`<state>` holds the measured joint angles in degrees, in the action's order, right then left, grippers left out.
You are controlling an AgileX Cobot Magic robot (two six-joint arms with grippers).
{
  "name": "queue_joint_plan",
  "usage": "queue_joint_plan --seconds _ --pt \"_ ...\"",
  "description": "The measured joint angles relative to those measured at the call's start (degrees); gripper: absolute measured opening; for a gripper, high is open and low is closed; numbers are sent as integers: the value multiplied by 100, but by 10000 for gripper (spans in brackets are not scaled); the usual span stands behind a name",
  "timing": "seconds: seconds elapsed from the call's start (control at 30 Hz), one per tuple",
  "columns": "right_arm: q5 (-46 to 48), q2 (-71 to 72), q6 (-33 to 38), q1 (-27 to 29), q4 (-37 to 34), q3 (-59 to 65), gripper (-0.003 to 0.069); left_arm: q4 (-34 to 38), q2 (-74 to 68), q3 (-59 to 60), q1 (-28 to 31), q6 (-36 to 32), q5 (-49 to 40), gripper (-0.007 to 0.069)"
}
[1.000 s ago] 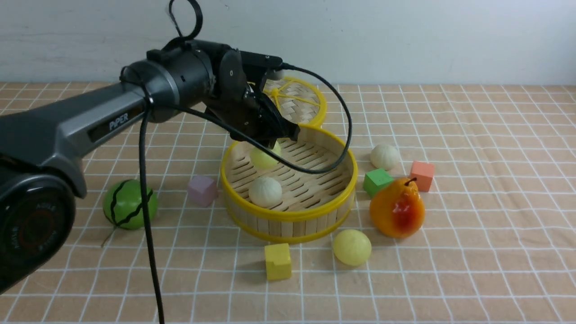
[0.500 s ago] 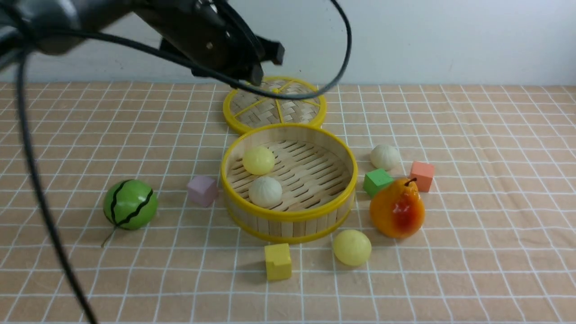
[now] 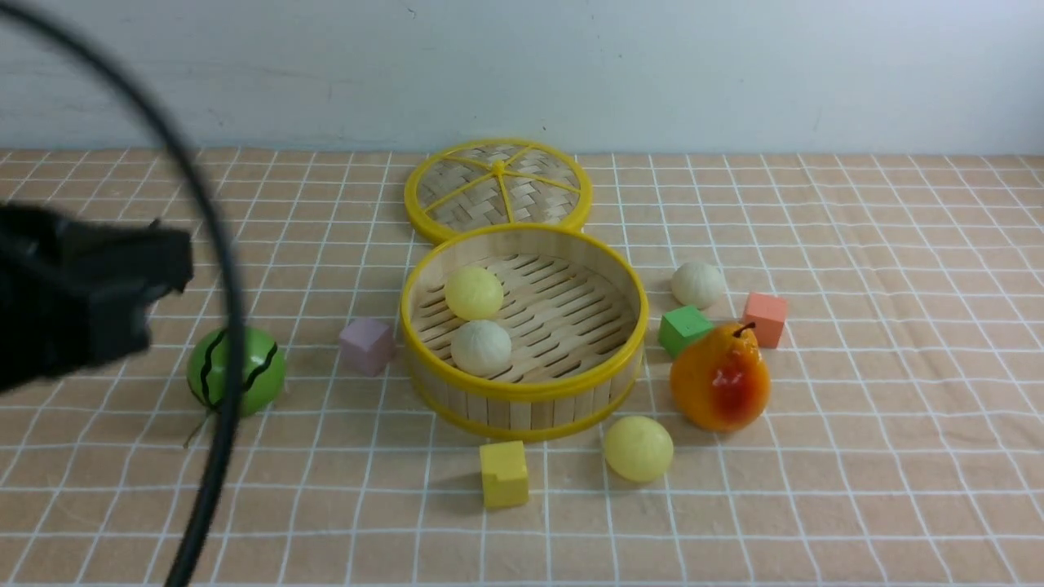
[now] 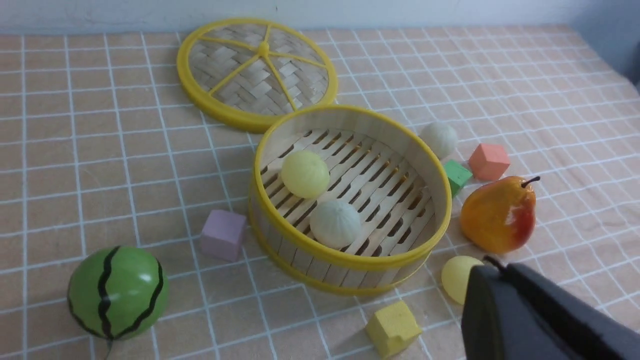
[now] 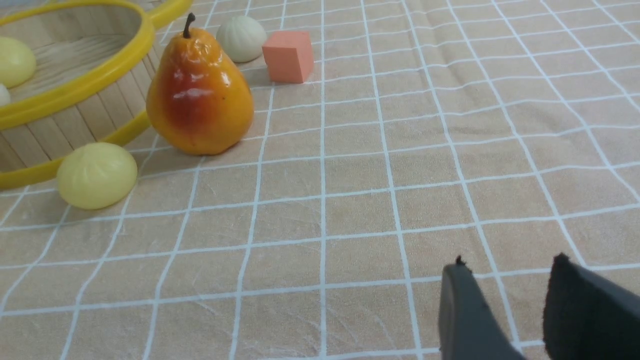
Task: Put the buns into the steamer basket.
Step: Use the right arm to grab a steamed stuffed bun
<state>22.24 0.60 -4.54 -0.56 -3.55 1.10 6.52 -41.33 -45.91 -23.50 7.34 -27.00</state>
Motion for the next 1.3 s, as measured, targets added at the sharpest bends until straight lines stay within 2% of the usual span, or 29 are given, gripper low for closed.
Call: queue_joint_plan --seconds 0.03,0.2,0.43,0.7,1.0,1.07,1.13,1.23,1.27,1.3 --pt "0 0 0 0 0 0 241 0 676 764 0 0 429 -13" --pt "0 0 0 0 0 0 241 12 1850 2203 0 0 1165 -13" --pt "0 0 0 0 0 0 241 17 2943 3155 0 0 1989 -13" --pt "0 0 0 0 0 0 241 17 3212 3686 0 0 1934 -13" --pt "-53 0 0 0 0 0 241 17 3206 3746 0 0 1334 -13" --pt "-162 0 -67 0 -148 16 241 17 3206 3746 0 0 1223 -13" --pt "-454 0 -467 0 -894 51 241 17 3206 3746 0 0 1106 -13" --pt "-703 0 -751 0 -1481 51 241 17 3206 3746 0 0 1082 -13" --pt "-1047 0 -945 0 -2027 51 241 17 3206 3746 0 0 1077 -13" --pt "-1242 0 -985 0 -2263 51 241 17 3206 3746 0 0 1077 -13"
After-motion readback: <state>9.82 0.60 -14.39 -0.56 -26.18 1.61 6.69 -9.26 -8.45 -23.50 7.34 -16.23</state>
